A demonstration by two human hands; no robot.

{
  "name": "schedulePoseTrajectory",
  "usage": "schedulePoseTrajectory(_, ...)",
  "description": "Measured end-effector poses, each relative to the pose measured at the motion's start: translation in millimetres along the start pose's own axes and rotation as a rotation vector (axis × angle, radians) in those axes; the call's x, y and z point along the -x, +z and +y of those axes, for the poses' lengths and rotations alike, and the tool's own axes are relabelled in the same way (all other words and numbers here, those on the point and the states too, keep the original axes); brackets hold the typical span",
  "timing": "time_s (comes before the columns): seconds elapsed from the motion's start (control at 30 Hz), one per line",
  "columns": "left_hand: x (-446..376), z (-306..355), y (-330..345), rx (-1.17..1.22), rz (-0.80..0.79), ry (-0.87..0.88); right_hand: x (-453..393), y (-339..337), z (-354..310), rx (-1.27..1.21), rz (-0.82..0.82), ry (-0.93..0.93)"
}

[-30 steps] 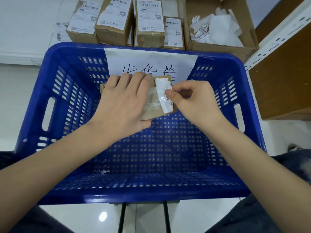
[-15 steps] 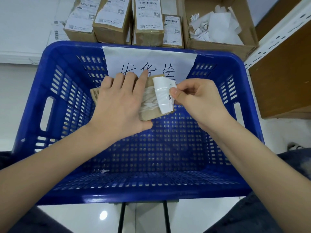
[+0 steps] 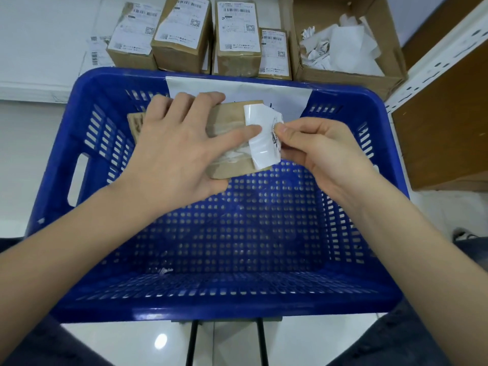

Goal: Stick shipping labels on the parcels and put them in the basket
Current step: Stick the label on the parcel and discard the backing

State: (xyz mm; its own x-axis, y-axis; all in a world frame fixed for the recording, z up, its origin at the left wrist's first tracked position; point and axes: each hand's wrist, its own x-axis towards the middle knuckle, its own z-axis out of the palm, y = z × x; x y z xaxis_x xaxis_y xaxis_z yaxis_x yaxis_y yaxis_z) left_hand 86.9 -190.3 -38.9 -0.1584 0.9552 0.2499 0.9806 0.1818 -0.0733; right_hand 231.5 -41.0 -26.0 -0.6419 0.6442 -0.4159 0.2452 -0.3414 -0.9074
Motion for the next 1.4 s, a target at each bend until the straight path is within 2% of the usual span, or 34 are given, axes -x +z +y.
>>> schedulePoseTrajectory(0.1,-2,-1,0,-0.019,0.016,0.006,0,-1,0,0.047,0.021,-0.021)
schedulePoseTrajectory(0.2,-2,0,1,-0.011,0.03,0.012,-1,-3,2,0.21,0.066,-0.084)
schedulePoseTrajectory(0.3,-1,1,3,-0.007,0.027,0.036,-1,0,4,0.487,0.104,-0.252)
schedulePoseTrajectory(0.47,-1,4,4,0.015,-0.007,0.046,-2,2,11,0.634,0.131,-0.396)
schedulePoseTrajectory(0.7,2,9,10,0.008,-0.056,0.039,-1,7,30,1.155,0.292,-0.801)
schedulePoseTrajectory(0.8,1,8,11,0.02,-0.065,0.028,-2,7,35,1.245,0.278,-0.889)
schedulePoseTrajectory(0.9,2,8,11,0.026,-0.062,0.027,0,5,31,1.089,0.147,-0.707)
schedulePoseTrajectory(1.07,0,7,3,0.026,-0.016,0.017,5,3,9,0.188,-0.018,-0.086)
schedulePoseTrajectory(1.1,-1,6,2,0.021,-0.004,0.023,5,1,7,0.105,-0.034,-0.01)
schedulePoseTrajectory(1.4,0,5,-1,0.007,-0.006,0.046,1,1,9,0.075,-0.057,0.091)
